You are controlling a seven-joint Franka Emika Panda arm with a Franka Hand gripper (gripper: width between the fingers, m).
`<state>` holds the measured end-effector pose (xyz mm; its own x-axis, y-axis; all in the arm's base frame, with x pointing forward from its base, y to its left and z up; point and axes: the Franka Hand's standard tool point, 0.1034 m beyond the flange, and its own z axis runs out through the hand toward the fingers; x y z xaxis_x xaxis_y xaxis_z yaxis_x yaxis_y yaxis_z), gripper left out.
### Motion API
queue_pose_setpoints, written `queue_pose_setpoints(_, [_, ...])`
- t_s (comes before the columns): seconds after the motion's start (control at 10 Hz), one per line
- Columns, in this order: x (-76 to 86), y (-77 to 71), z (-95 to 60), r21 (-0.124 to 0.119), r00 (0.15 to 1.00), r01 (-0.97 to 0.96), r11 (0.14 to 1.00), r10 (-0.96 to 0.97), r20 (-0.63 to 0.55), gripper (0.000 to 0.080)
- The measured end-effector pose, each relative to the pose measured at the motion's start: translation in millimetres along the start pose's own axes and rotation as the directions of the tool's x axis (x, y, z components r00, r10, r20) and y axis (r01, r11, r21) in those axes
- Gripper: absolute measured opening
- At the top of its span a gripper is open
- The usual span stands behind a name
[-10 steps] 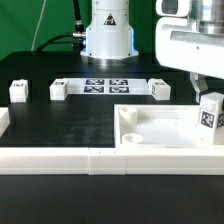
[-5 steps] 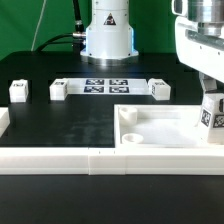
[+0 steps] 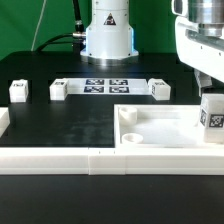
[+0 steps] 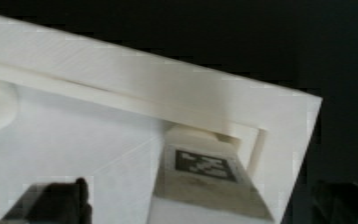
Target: Assemble one leg
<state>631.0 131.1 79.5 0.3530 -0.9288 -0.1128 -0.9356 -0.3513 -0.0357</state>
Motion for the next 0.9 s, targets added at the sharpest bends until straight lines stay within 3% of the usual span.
queue_pose_setpoints(0.3, [-0.4, 0.9, 0.8, -0.017, 0.925, 0.380, 0.925, -0.380, -0.013, 0.0648])
queue_pose_setpoints(0.5, [-1.1, 1.6, 2.2, -0.049, 0.794, 0.606, 0.794, -0.608, -0.028, 0.0649])
queue_pose_setpoints(0.9, [0.3, -0.3, 3.9, -0.078, 0.531, 0.845, 0.529, -0.847, 0.018, 0.0649])
